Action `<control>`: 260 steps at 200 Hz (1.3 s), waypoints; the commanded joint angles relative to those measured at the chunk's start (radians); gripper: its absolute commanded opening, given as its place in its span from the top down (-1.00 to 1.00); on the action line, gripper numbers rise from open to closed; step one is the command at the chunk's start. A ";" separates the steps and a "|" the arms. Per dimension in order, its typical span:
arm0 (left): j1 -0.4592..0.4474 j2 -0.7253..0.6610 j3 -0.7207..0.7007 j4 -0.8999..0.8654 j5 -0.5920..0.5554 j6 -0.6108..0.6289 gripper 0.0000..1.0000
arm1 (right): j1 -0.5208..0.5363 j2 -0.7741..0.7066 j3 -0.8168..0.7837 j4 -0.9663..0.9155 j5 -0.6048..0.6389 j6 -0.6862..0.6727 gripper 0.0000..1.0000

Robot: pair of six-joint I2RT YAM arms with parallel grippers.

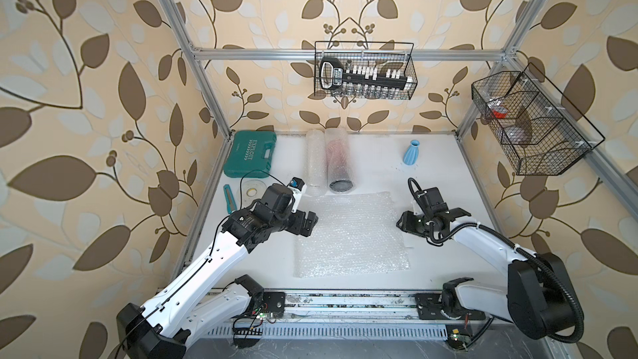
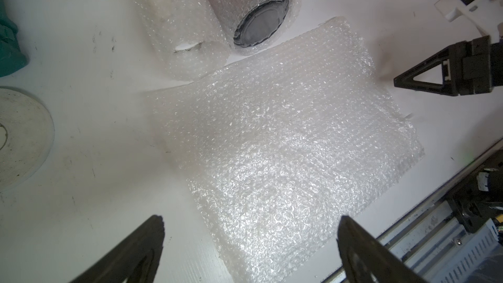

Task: Unwrap the vase from the bubble wrap
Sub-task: Move the bubble wrap to the center of the board.

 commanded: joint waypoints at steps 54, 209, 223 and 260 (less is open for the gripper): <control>0.009 -0.011 0.038 -0.007 0.017 0.014 -0.98 | 0.108 0.109 0.063 -0.037 0.128 0.043 0.07; 0.010 -0.021 0.035 -0.015 -0.009 0.012 -0.98 | 0.217 0.198 0.178 -0.183 0.318 0.045 1.00; 0.010 -0.021 0.038 -0.020 -0.013 0.011 -0.98 | 0.217 0.194 0.197 -0.205 0.329 0.046 1.00; 0.010 -0.026 0.037 -0.022 -0.017 0.009 -0.98 | 0.189 0.213 0.243 -0.253 0.366 0.017 1.00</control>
